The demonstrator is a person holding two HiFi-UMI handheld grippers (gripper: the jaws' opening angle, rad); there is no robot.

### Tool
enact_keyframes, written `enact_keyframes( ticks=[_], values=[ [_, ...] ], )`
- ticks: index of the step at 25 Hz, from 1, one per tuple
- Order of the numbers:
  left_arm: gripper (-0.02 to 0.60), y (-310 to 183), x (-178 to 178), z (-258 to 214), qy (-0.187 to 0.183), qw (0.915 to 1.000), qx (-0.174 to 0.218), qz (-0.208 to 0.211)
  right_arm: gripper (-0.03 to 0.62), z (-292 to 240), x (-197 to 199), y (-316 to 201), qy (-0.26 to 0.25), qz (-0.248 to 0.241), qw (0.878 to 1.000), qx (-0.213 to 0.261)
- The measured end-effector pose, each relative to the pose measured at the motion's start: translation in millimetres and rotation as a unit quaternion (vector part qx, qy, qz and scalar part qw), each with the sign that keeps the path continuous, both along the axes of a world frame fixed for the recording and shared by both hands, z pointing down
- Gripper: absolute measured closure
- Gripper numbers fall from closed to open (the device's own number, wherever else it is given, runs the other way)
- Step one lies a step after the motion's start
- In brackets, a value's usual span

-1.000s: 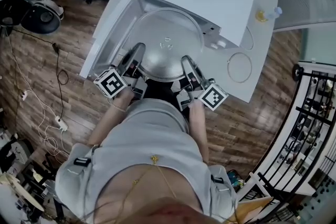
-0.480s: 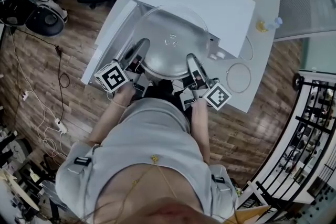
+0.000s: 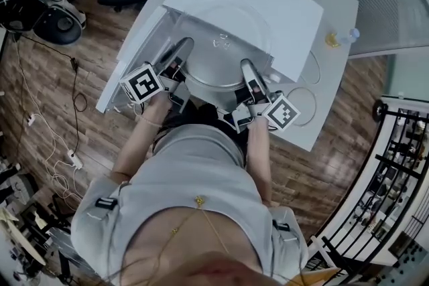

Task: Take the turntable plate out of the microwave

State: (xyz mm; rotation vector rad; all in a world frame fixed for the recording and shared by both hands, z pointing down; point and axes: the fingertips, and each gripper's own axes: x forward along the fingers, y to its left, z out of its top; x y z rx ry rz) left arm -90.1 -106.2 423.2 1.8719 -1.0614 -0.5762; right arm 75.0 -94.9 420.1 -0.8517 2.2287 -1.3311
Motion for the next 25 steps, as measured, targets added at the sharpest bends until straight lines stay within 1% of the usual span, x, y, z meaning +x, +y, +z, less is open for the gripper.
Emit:
enact_keyframes(
  ticks=[6, 8, 12, 16, 19, 22, 25],
  values=[
    [0.486, -13.9, 1.3, 7.5, 0.004, 0.9998, -0.016, 0.009, 0.523, 4.8, 1.6, -10.7, 0.002, 0.011, 1.0, -0.008],
    [0.486, -22.5, 1.6, 9.5, 0.009, 0.9996, -0.022, 0.018, 0.522, 5.9, 1.7, -17.0, 0.003, 0.02, 1.0, -0.009],
    [0.486, -38.9, 1.9, 10.6, 0.005, 0.9986, -0.031, 0.042, 0.522, 9.0, 2.8, -24.9, 0.003, 0.049, 0.998, -0.026],
    [0.486, -54.1, 5.9, 13.8, 0.008, 0.9971, -0.043, 0.062, 0.522, 6.0, 4.6, -35.0, 0.005, 0.07, 0.997, -0.022],
    [0.486, -60.4, 9.5, 18.9, 0.011, 0.9957, -0.055, 0.073, 0.522, 9.9, 7.5, -37.8, 0.009, 0.083, 0.996, -0.031],
    [0.486, -61.8, 10.1, 22.6, 0.009, 0.9951, -0.061, 0.077, 0.519, 13.7, 8.0, -38.6, 0.017, 0.087, 0.995, -0.037],
    [0.486, -61.0, 12.6, 23.6, 0.017, 0.9945, -0.067, 0.078, 0.519, 16.0, 11.2, -39.6, 0.021, 0.093, 0.995, -0.042]
  ],
)
